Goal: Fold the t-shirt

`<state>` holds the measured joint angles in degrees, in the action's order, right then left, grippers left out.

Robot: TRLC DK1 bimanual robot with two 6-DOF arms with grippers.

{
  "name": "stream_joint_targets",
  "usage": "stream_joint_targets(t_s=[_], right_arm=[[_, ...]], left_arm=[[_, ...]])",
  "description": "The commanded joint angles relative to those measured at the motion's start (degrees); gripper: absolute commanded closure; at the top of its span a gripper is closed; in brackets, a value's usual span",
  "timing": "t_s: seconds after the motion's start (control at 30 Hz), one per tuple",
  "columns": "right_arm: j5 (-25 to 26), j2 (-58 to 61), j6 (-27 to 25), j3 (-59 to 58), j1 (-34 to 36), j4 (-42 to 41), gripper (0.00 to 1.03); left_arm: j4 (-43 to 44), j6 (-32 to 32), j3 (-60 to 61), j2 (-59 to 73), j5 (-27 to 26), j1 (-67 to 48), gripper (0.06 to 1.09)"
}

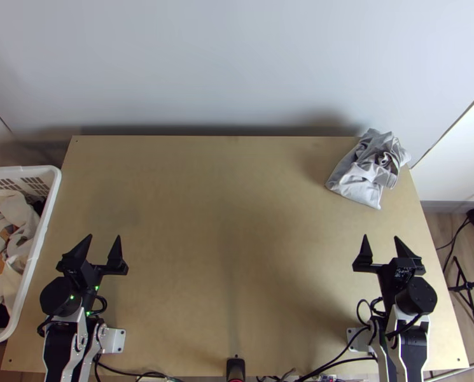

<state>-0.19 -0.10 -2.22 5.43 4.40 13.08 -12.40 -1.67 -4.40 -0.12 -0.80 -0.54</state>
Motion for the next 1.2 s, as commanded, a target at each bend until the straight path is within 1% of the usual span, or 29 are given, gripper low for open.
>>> stream_joint_targets(t_s=[0.0, 0.67, 0.77, 0.83, 1.17], right_arm=[[0.01, 0.01, 0.02, 0.02, -0.01, 0.01, 0.05], [0.01, 0.01, 0.02, 0.02, -0.01, -0.07, 0.05], [0.01, 0.01, 0.02, 0.02, -0.01, -0.07, 0.05], [0.01, 0.01, 0.02, 0.02, -0.01, -0.07, 0.05], [0.01, 0.01, 0.02, 0.02, -0.01, 0.01, 0.05]], left_arm=[[0.01, -0.09, 0.01, 0.03, 0.09, 0.01, 0.11], [0.01, -0.17, 0.01, 0.03, -0.08, -0.08, 0.11], [-0.08, -2.02, 0.01, 0.12, -0.17, -3.86, 0.11], [-0.08, -2.02, 0.01, 0.12, -0.17, -5.53, 0.11], [-0.08, -2.02, 0.01, 0.03, -0.17, -5.70, 0.11]])
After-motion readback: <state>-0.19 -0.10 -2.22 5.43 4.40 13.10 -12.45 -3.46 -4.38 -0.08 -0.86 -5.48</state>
